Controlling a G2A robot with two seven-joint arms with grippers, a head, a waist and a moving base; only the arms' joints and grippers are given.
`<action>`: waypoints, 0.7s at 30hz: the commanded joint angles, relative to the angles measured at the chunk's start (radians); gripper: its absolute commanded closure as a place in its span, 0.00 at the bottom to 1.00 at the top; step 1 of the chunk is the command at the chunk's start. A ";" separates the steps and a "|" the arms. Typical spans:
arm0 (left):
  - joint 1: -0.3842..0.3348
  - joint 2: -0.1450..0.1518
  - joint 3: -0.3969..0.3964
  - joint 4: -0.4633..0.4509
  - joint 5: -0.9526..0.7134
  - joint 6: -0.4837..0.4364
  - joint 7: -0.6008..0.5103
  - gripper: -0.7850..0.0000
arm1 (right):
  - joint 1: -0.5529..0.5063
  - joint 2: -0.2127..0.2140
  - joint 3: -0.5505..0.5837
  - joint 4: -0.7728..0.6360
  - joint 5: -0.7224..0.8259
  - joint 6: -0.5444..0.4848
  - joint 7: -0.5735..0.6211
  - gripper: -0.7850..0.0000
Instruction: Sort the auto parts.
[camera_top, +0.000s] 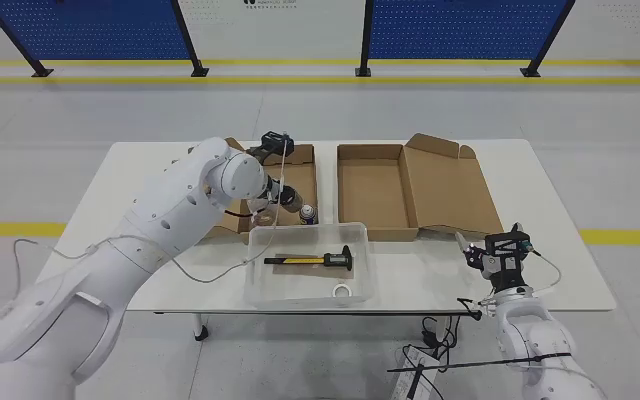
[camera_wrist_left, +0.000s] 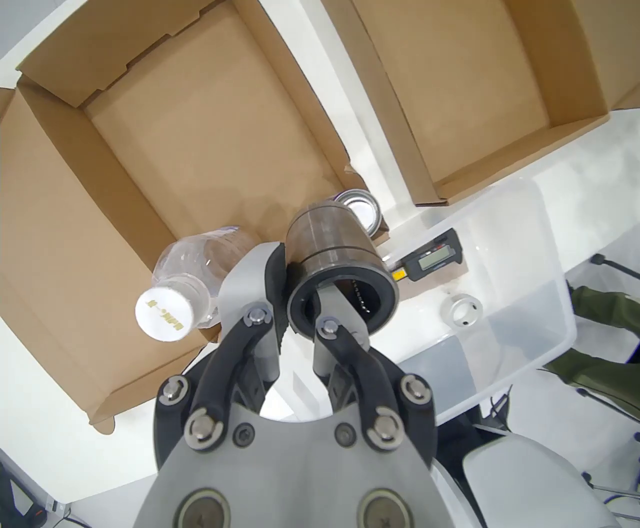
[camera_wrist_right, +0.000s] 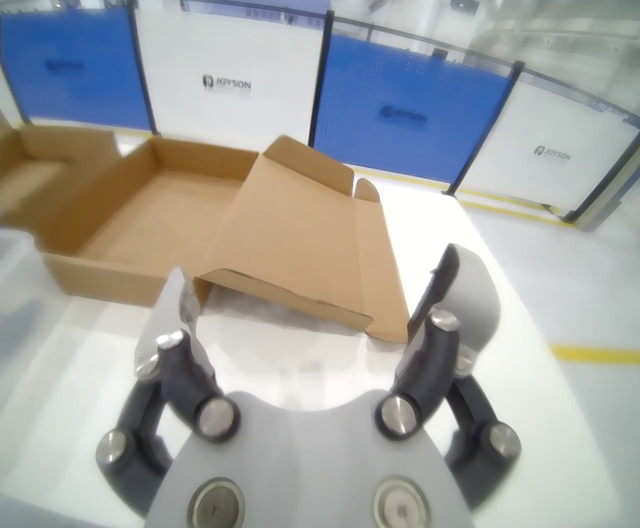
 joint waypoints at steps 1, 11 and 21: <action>-0.004 -0.008 0.007 0.016 0.014 -0.004 -0.005 1.00 | 0.000 0.000 0.000 0.000 0.000 0.000 0.000 0.00; -0.017 -0.040 0.021 0.079 0.052 -0.029 -0.034 1.00 | 0.000 0.000 0.000 0.000 0.000 0.000 0.000 0.00; -0.014 -0.072 0.035 0.130 0.082 -0.037 -0.049 1.00 | 0.000 0.000 0.000 0.000 0.000 0.000 0.000 0.00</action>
